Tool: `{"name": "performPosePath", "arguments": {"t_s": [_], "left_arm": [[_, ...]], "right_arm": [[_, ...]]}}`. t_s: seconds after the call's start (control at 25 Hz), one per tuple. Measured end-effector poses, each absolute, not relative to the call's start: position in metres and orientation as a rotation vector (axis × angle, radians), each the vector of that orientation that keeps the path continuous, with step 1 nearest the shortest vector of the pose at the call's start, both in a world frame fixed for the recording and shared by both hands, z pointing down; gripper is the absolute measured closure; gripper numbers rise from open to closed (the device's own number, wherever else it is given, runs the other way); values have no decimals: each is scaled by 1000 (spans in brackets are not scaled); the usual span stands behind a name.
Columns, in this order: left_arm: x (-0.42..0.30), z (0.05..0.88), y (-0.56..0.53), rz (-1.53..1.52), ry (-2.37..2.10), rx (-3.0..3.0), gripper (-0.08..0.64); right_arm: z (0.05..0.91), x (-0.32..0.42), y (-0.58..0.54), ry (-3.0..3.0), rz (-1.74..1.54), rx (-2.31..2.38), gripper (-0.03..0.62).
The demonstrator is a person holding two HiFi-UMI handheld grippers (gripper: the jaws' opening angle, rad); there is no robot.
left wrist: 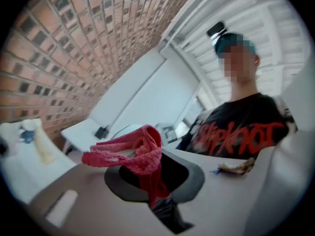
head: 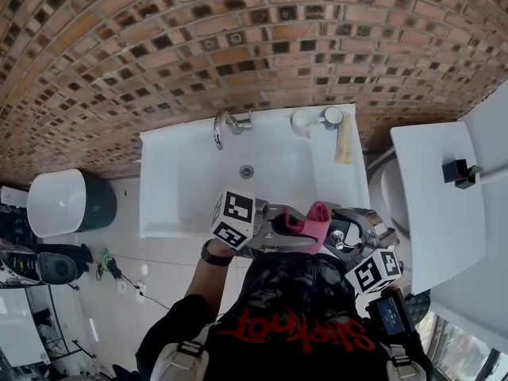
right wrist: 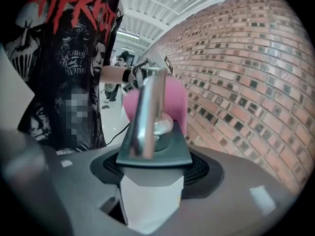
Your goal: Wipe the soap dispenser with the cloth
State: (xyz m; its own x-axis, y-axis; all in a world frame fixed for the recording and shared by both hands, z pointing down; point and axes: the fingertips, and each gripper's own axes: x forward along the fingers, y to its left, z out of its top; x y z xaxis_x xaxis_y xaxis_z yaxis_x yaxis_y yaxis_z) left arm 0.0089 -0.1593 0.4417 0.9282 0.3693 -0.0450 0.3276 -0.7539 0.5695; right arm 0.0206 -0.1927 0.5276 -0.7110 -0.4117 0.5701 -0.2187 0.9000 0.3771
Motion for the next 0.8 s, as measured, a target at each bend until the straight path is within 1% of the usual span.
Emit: {"name": "performPosePath", "arguments": {"t_s": [0.08,0.12,0.24,0.36,0.44,0.52,0.6,0.64,0.72,0.8], "left_arm": [[2,395,-153,-160,627,2481,517],[-1,384,-158,-225,605,2512,517],[-7,391,-189,-196,359,2652,517],[-11,393,-196,-204,316,2623,517],[-7,396,-202,-146,226,2709,517],[-6,411,-216,23,12,2902,517],[-4,435,-222,295,-138,3112,517],[-1,450,-217,469,-114,3193,517],[5,484,-193,820,114,3259,517],[6,506,-173,1023,338,3228,518]], "right_arm": [[532,20,-192,-2375,-367,442,282],[532,18,-191,-2383,-362,432,282],[525,12,-182,-2437,-344,399,282],[513,7,-170,-2487,-377,357,282],[508,3,-164,-2504,-401,328,282],[508,-1,-160,-2508,-401,300,282],[507,-2,-157,-2514,-387,287,282],[506,-1,-155,-2520,-379,285,282],[502,-1,-153,-2530,-367,278,282],[502,-1,-151,-2519,-365,254,282]]}}
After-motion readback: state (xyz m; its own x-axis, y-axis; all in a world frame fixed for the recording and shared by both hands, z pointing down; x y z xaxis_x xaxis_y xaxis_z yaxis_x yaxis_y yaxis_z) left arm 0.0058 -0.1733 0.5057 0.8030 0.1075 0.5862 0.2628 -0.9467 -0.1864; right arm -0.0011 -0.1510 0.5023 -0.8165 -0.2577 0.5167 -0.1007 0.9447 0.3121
